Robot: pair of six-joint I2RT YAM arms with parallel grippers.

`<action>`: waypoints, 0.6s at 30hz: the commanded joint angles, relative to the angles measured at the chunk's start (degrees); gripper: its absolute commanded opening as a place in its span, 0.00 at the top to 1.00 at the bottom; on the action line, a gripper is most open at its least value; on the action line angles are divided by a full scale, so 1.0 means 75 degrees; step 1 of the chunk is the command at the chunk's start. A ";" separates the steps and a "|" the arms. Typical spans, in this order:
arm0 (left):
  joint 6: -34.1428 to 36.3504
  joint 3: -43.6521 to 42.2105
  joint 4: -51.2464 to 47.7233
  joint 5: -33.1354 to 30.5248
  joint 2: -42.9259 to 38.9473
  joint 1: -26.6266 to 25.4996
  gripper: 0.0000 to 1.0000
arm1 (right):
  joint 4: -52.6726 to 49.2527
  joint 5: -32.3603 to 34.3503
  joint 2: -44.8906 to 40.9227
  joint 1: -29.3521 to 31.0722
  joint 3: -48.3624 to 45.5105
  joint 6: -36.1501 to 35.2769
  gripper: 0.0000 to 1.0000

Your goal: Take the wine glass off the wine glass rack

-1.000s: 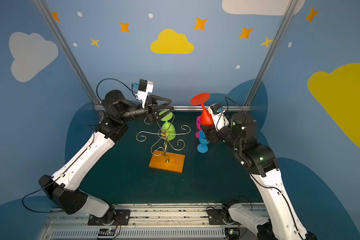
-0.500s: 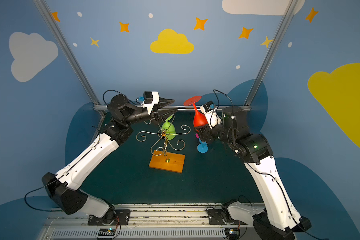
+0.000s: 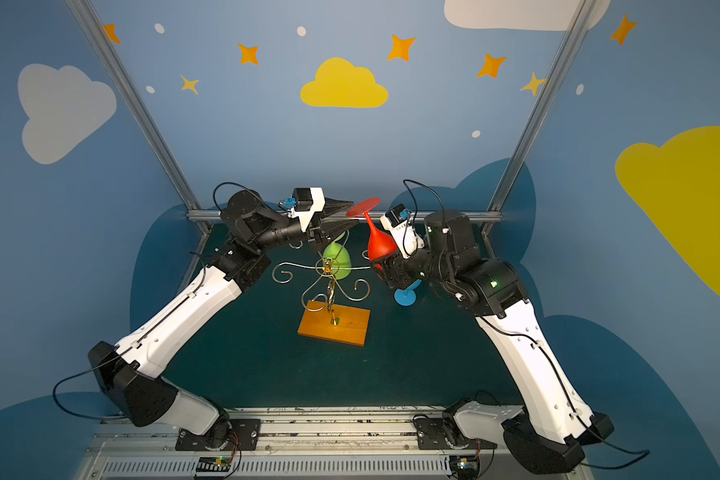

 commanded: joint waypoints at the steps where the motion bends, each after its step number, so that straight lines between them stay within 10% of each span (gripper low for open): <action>1: 0.0142 0.0013 0.0142 -0.0148 0.0036 -0.0029 0.66 | -0.0060 -0.0101 0.0054 0.0116 0.0221 0.0080 0.90; 11: 0.0201 -0.0129 0.0311 -0.0531 -0.0050 -0.0029 0.87 | -0.0049 -0.0169 0.0102 0.0232 0.0221 0.0209 0.84; 18: 0.0035 -0.0344 0.0570 -0.0964 -0.0200 -0.0021 0.97 | 0.0516 -0.0147 -0.0183 0.0228 -0.0093 0.0407 0.28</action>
